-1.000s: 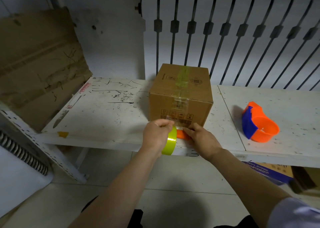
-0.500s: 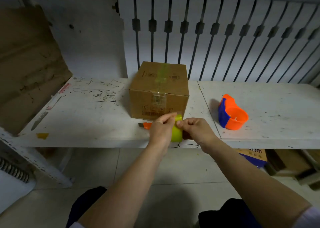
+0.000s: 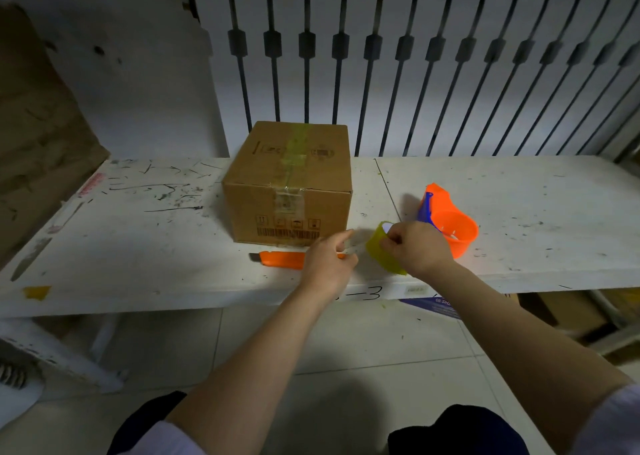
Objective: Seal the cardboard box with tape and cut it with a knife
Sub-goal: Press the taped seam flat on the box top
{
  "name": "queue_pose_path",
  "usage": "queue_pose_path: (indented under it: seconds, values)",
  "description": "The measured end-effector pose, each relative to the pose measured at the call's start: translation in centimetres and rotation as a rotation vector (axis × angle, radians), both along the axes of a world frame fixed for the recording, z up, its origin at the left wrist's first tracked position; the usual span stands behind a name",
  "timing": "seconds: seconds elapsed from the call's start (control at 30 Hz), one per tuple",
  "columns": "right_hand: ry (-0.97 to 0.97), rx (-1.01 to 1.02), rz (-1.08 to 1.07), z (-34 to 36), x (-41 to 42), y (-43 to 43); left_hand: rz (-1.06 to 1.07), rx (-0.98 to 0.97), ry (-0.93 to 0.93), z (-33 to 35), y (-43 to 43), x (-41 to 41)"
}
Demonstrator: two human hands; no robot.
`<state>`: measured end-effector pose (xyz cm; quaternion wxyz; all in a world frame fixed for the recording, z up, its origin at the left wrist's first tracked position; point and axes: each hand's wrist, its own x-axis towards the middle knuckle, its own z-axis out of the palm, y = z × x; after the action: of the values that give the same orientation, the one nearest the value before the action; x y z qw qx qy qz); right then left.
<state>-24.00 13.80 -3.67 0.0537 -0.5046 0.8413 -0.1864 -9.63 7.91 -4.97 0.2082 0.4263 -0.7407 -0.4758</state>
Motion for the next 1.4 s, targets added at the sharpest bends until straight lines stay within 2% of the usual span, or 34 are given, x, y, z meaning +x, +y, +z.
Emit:
queue_pose_path:
  seconds: [0.07,0.17,0.3,0.37,0.43,0.53,0.6,0.67,0.77,0.93,1.03,1.17,1.3,1.4]
  values:
    - [0.121,0.070,0.023,-0.5,-0.1,-0.8,0.042,0.020,0.000,-0.2,-0.3,-0.1]
    - [0.190,0.212,0.018,-1.4,-0.1,-2.8,0.099,0.052,-0.006,-0.8,-0.6,0.2]
    - [0.161,0.483,-0.007,-1.3,0.2,-5.6,0.153,0.085,0.013,-1.5,-1.1,0.8]
    - [0.130,0.554,-0.018,-1.0,0.4,-5.9,0.172,0.083,0.025,-1.4,-1.4,1.2]
    - [0.174,0.489,-0.018,-0.9,0.6,-4.8,0.168,0.088,0.041,-1.1,-1.4,1.6]
    - [0.202,0.004,-0.094,-0.5,1.7,-2.9,0.189,0.029,0.077,-0.4,-1.8,3.0]
    - [0.103,-0.273,-0.131,0.9,2.7,-3.1,0.301,-0.130,0.135,0.5,-2.3,4.0]
    - [0.002,-0.385,-0.070,2.4,4.0,-4.3,0.496,-0.317,0.217,1.7,-3.2,5.0]
    - [-0.109,-0.368,0.025,3.5,6.1,-5.7,0.654,-0.510,0.242,3.8,-5.4,6.0]
    - [-0.154,-0.245,0.046,2.8,6.4,-7.6,0.338,-0.645,-0.075,4.5,-9.8,6.4]
    - [-0.157,-0.201,0.070,2.5,5.6,-8.6,0.247,-0.633,-0.118,4.2,-11.0,5.7]
    - [-0.155,-0.159,0.068,2.6,4.6,-10.1,0.281,-0.658,-0.128,4.5,-11.9,4.8]
    - [-0.010,-0.092,0.078,2.6,4.5,-11.9,0.213,-0.667,-0.088,5.0,-13.4,3.9]
    - [0.119,-0.058,0.103,2.5,4.7,-12.7,0.166,-0.722,-0.160,4.5,-14.1,3.7]
